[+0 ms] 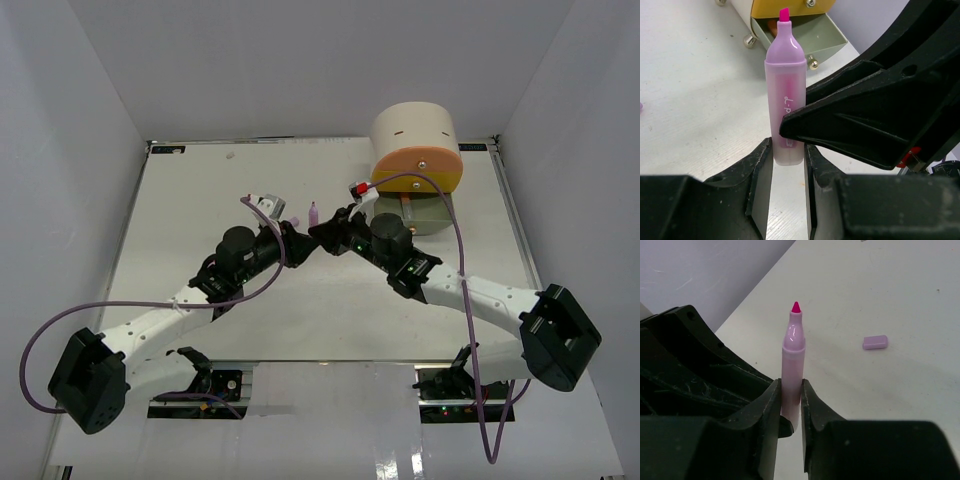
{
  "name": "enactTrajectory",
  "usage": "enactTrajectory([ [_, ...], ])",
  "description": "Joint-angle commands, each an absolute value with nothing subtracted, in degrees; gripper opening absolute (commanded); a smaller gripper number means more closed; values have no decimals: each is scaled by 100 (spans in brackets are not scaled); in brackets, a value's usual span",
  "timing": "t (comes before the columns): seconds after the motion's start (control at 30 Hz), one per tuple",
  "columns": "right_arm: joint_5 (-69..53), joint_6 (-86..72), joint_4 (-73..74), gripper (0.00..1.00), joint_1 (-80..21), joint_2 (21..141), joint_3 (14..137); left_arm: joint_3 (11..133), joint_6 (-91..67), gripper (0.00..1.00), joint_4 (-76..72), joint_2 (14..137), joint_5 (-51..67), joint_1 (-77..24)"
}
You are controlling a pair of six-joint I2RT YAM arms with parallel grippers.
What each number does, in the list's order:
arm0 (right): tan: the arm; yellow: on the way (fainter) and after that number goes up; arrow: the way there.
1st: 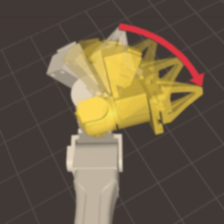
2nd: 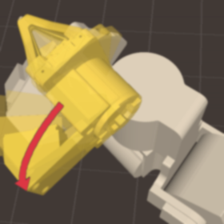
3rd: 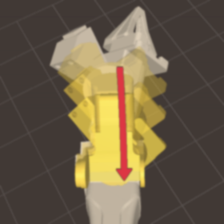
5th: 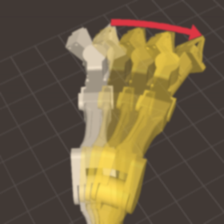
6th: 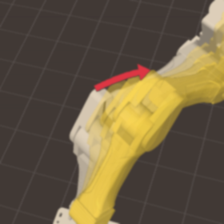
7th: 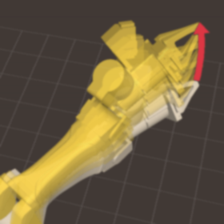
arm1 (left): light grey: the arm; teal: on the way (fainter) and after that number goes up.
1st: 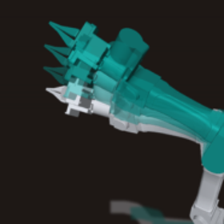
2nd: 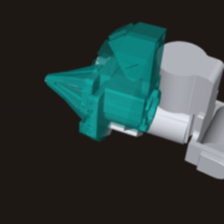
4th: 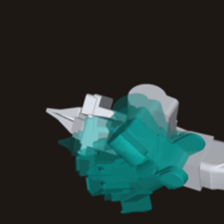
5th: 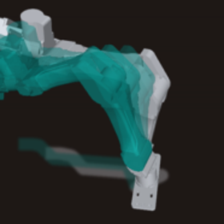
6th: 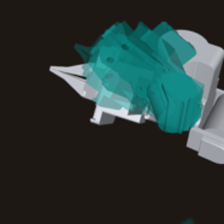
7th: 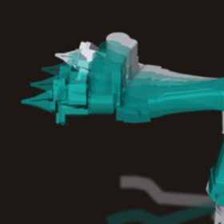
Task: Sort the stationery into containers
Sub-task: Pick up the pen from the center of the board.
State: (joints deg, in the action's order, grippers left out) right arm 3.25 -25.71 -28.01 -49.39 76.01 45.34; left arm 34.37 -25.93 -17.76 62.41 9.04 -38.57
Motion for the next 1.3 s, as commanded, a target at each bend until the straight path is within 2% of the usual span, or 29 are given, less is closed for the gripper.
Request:
enactTrajectory([
  [0.0,308,-2575,-3050,18,-4948,7567,4702,3349,-2496,6,-2030,5994,1046,-3902],
  [0.03,299,-2575,-3050,16,-4948,7567,4685,3349,-2487,9,-2039,5994,1063,-3902],
  [0.13,220,-2540,-3024,8,-4940,7489,4658,3305,-2452,27,-2030,5985,1116,-3902],
  [0.17,194,-2505,-3006,8,-4931,7471,4641,3296,-2435,38,-2013,5951,1142,-3902],
  [0.27,62,-2312,-2788,8,-4826,7313,4623,3243,-2417,54,-1916,5828,1178,-3885],
  [0.3,-182,-2259,-2708,8,-4721,7278,4623,3217,-2408,62,-1890,5784,1169,-3876],
  [0.43,-938,-2013,-2312,8,-4281,7084,4553,3112,-2321,74,-1837,5529,1283,-3824],
  [0.63,-2582,-1530,-1645,8,-3402,6786,4553,3304,-2057,82,-1722,5519,1948,-3595],
  [0.8,-3908,-1266,-1556,8,-2884,6653,4588,3489,-2065,82,-2170,5774,2926,-3253],
  [1.07,-4789,-993,-1441,8,-2830,6776,4729,4007,-2057,82,-2759,6328,4217,-3164],
  [1.27,-4992,-932,-1398,8,-2830,6812,4816,4412,-2109,77,-2803,6750,4544,-3164],
])
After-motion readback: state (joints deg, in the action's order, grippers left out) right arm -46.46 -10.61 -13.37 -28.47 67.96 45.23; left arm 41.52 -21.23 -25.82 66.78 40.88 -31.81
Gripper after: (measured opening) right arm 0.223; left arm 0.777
